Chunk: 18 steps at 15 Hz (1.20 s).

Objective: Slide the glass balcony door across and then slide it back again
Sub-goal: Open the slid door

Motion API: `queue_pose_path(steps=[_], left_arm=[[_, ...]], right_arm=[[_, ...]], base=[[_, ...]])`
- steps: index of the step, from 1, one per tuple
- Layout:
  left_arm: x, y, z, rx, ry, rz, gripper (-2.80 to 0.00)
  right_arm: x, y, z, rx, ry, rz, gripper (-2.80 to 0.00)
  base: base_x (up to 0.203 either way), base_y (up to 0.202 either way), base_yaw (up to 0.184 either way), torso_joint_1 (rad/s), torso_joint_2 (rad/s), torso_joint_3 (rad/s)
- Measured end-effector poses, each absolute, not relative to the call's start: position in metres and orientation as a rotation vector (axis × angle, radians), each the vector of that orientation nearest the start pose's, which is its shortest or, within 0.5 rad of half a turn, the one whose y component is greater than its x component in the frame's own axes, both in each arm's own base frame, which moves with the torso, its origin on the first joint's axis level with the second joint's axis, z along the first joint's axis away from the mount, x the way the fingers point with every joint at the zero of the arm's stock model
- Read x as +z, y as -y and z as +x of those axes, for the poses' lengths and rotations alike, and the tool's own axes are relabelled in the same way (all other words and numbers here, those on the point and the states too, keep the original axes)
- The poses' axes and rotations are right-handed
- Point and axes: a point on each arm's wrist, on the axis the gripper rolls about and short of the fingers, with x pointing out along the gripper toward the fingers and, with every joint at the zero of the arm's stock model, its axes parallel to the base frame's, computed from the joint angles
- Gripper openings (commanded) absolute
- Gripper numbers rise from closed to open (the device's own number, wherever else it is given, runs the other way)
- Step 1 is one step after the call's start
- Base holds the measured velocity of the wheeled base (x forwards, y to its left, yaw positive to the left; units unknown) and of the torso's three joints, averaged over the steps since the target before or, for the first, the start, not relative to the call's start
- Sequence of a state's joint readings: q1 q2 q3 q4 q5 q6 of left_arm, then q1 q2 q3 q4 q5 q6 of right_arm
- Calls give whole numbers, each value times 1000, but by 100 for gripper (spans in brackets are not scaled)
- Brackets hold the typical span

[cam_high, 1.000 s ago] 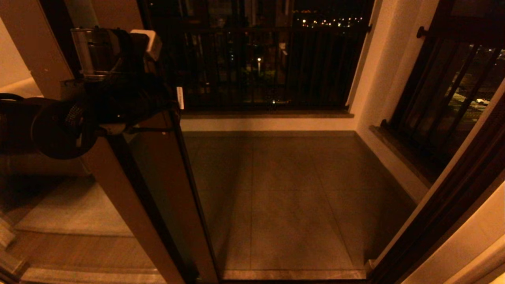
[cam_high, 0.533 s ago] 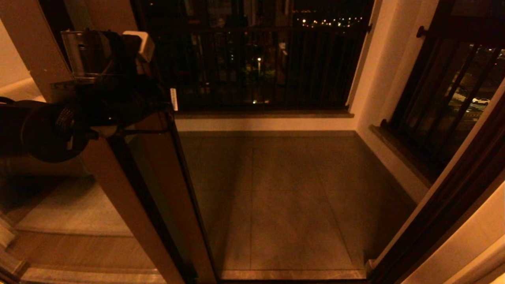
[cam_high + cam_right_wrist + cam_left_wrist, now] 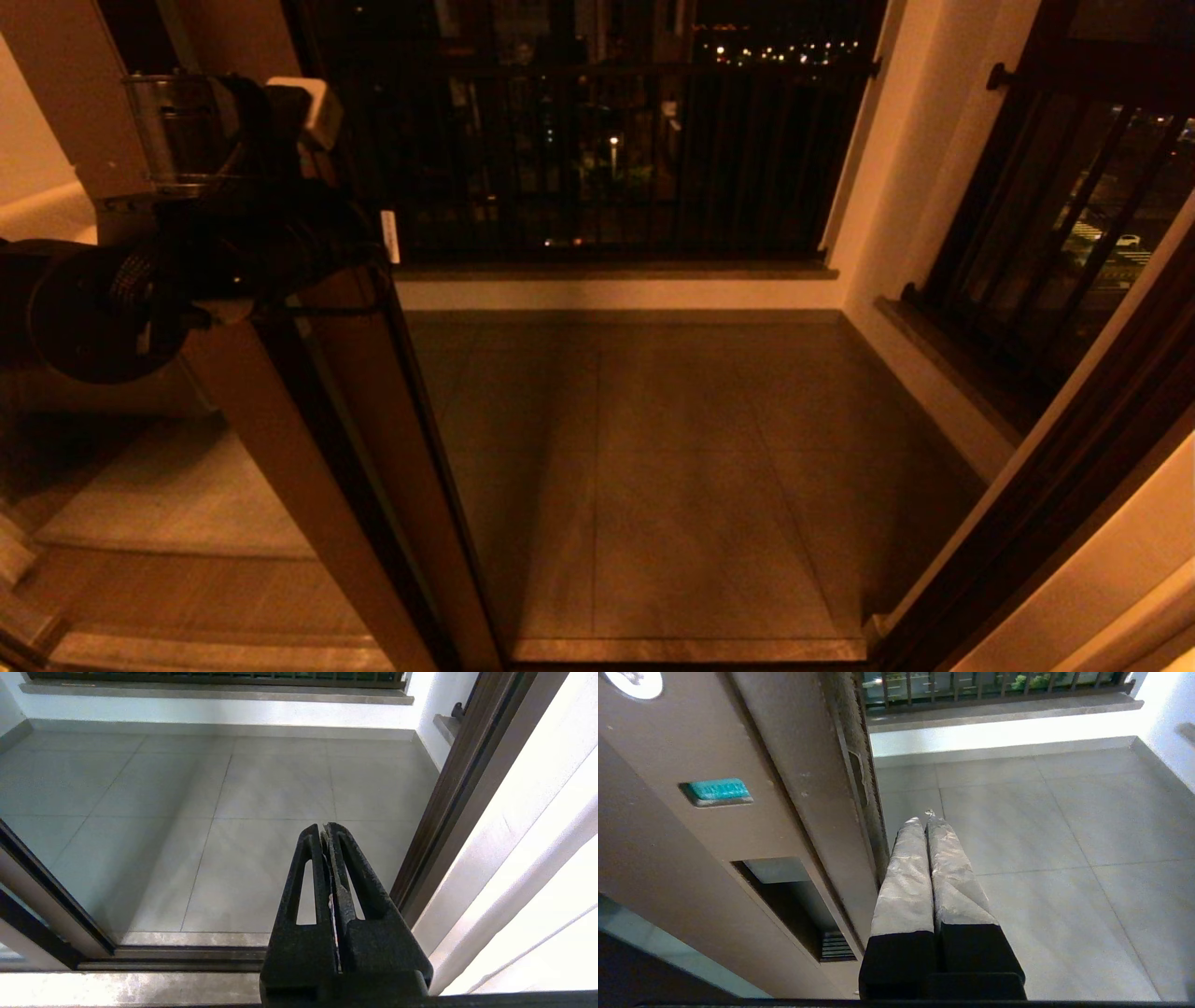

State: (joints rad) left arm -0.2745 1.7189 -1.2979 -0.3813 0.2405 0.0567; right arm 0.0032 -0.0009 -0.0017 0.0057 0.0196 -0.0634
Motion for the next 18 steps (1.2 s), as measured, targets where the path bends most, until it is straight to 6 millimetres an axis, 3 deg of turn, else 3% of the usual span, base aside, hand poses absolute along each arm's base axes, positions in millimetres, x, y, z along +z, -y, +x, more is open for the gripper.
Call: queue_pose_path(steps=[18], left_arm=[[286,75,322,-28,-52,69,-280]], right_arm=[[75,0,-23,22,-2,-64,-280]], base=[[0,0,0,0,0,0]])
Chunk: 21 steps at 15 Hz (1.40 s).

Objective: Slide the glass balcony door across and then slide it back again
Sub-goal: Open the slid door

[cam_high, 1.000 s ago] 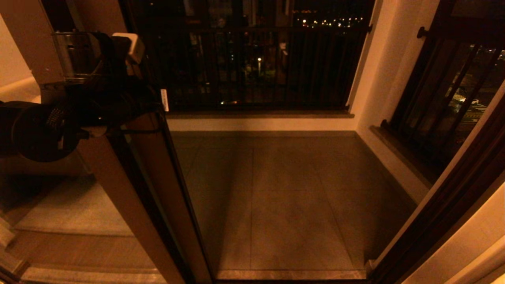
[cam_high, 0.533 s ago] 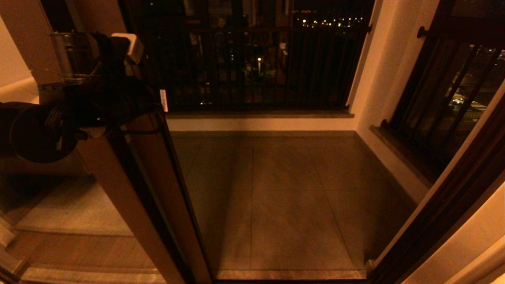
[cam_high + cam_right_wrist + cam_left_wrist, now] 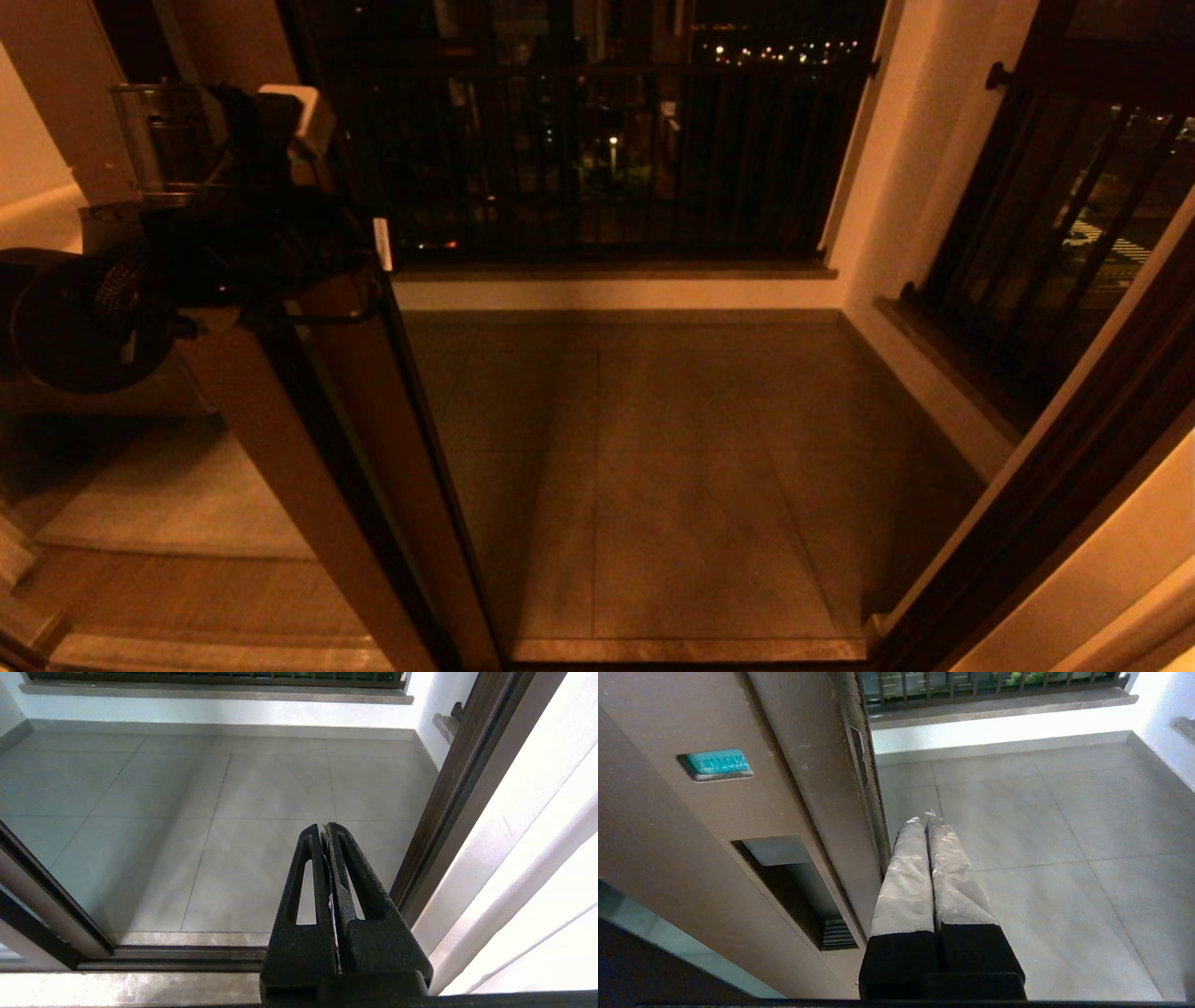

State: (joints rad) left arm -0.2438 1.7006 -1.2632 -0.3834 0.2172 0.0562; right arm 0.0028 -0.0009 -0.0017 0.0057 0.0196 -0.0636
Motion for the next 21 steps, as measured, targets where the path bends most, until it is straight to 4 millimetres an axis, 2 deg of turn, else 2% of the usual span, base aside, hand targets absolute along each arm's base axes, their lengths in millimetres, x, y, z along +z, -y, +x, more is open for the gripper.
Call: queue_pose_path(steps=[17,19,21], left_arm=[[289,59,320,-5,-48,66,-280],[296,69,309,-35,-27,62,-280],[305,82,285,-99,2,55,-280]], right_arm=[[75,0,-23,22,-3,-63,-280],[75,0,-23,22,-3,-63,-280],[75,0,-23,22,-3,-63,-280]], base=[[0,0,0,0,0,0],[0,0,0,0,0,0],[0,0,0,0,0,0]])
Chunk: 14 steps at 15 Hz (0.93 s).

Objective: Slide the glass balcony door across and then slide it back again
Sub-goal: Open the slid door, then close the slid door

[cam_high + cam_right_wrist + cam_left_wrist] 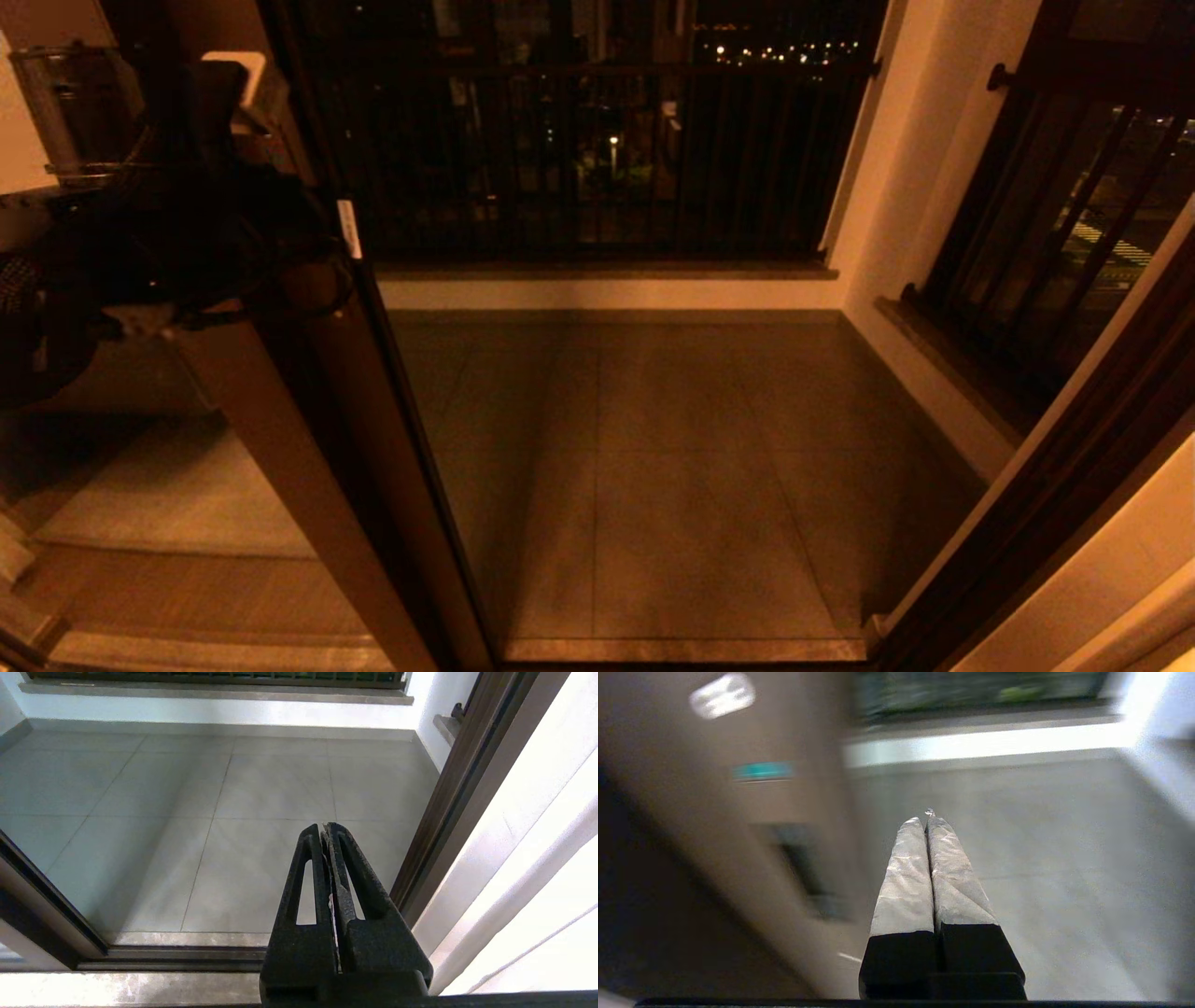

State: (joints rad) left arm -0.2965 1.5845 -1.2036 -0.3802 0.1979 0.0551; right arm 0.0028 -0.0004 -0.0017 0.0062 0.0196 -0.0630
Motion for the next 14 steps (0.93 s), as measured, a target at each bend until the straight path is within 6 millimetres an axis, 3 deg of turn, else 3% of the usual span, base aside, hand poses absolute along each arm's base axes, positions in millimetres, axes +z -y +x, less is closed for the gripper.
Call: queue_pose_path(steps=[2,4,8,11,14], left_arm=[[317,90,249,-168,37,47,-280],[328,85,210,-210,39,46,-280],[334,66,155,-276,-160,-69,-280],[328,51,162,-179,-291,-115,-280],[325,49,177,-227,-422,-126,-280]], right_arm=[[75,0,-23,22,-3,-63,-280],[75,0,-23,22,-3,-63,-280],[75,0,-23,22,-3,-64,-280],[75,0,-23,22,-3,-63,-280],[75,0,-23,22,-3,-63,-280]], base=[[0,0,0,0,0,0],[0,0,0,0,0,0],[0,0,0,0,0,0],[0,0,0,0,0,0],[0,0,0,0,0,0]])
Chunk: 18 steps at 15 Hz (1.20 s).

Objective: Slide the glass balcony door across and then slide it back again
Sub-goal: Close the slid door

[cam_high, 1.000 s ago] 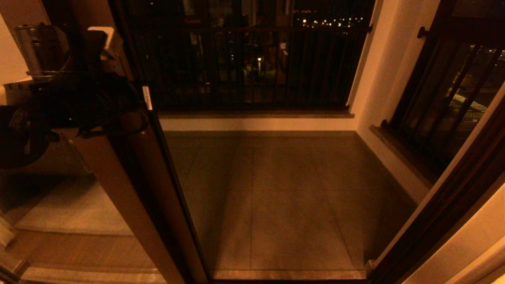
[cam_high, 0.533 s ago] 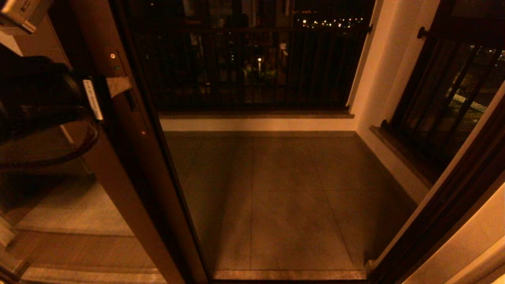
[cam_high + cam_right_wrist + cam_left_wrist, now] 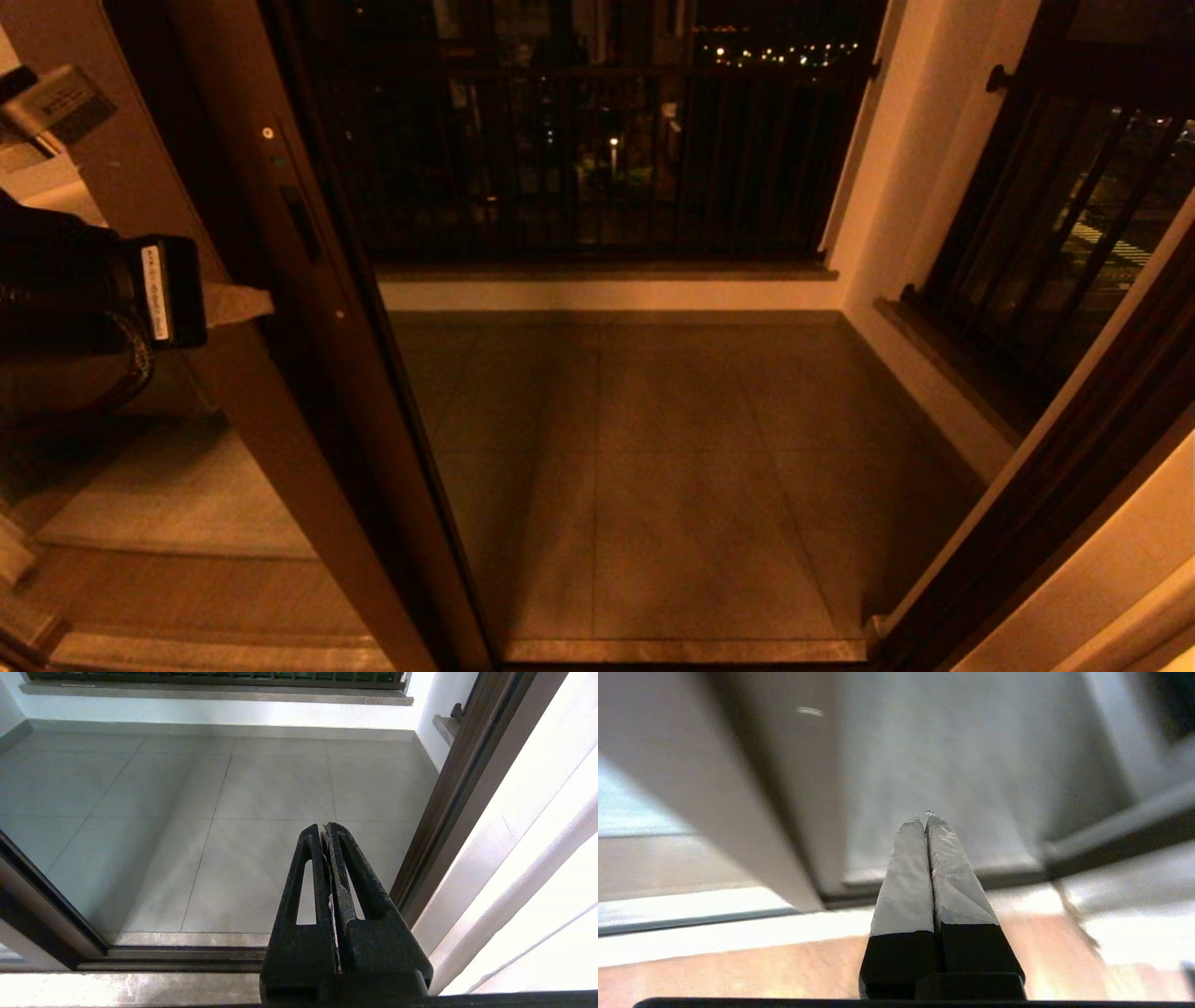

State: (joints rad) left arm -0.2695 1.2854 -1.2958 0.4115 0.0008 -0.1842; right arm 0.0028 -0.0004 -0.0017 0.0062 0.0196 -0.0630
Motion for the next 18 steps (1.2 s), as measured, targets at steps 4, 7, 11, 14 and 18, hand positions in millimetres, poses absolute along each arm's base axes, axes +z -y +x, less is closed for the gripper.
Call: queue_pose_path(steps=[4,7,11,14,18], left_arm=[[337,50,203,-248,-415,-128,0],[337,51,215,-245,-408,-113,0],[333,40,234,-201,-378,-61,0],[331,35,250,-180,-339,-59,0],[327,36,259,-262,-342,-77,0]], right_arm=[[75,0,-23,22,-3,-64,-280],[75,0,-23,22,-3,-63,-280],[75,0,-23,22,-3,-63,-280],[75,0,-23,22,-3,-63,-280],[75,0,-23,22,-3,-64,-280]], base=[[0,0,0,0,0,0],[0,0,0,0,0,0],[0,0,0,0,0,0],[0,0,0,0,0,0],[0,0,0,0,0,0]])
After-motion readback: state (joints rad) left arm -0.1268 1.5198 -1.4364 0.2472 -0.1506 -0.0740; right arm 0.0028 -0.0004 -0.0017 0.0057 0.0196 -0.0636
